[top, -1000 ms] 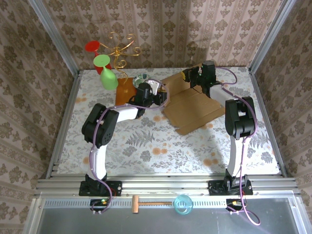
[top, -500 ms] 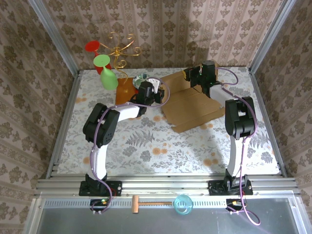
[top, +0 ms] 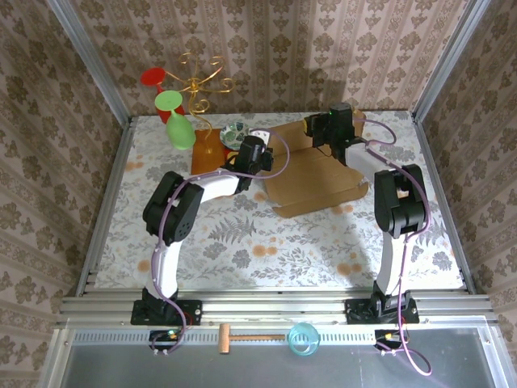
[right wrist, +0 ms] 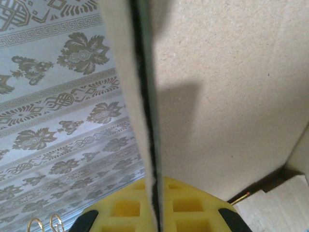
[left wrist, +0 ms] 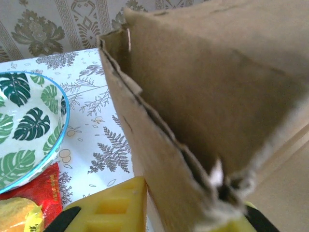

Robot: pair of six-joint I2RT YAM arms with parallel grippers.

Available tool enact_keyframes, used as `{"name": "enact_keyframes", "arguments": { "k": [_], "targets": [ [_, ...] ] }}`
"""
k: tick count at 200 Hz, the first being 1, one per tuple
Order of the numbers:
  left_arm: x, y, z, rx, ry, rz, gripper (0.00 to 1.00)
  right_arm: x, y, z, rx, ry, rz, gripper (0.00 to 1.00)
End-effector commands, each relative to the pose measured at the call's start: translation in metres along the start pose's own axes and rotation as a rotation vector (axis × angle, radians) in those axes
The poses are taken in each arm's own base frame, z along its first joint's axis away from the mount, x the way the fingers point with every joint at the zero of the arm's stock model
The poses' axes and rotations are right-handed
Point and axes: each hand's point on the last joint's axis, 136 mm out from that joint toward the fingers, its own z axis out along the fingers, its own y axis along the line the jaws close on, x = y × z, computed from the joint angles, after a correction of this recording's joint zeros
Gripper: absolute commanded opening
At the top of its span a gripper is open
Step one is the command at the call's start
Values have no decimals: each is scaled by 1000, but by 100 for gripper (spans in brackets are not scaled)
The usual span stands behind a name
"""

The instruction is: Fold the paper box

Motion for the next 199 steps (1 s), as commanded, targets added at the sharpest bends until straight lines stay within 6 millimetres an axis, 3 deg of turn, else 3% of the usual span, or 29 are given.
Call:
{"name": "enact_keyframes", "arguments": {
  "k": [1, 35, 80, 132, 199],
  "targets": [
    [3, 4, 12, -11, 7, 10, 23, 59, -42, -8, 160, 166, -16, 0],
    [0, 2, 17, -2, 14, 21, 26, 60, -47, -2, 45, 125, -66, 0],
    [-2, 15, 21, -14, 20, 4, 26, 60, -39, 8, -93, 111, -87, 0],
    [-12, 25, 27, -14, 11, -26, 25, 61, -44, 21, -222, 114, -93, 0],
    [-17, 32, 33, -29, 20, -14, 35, 57, -60, 32, -232, 115, -58, 0]
  ]
}}
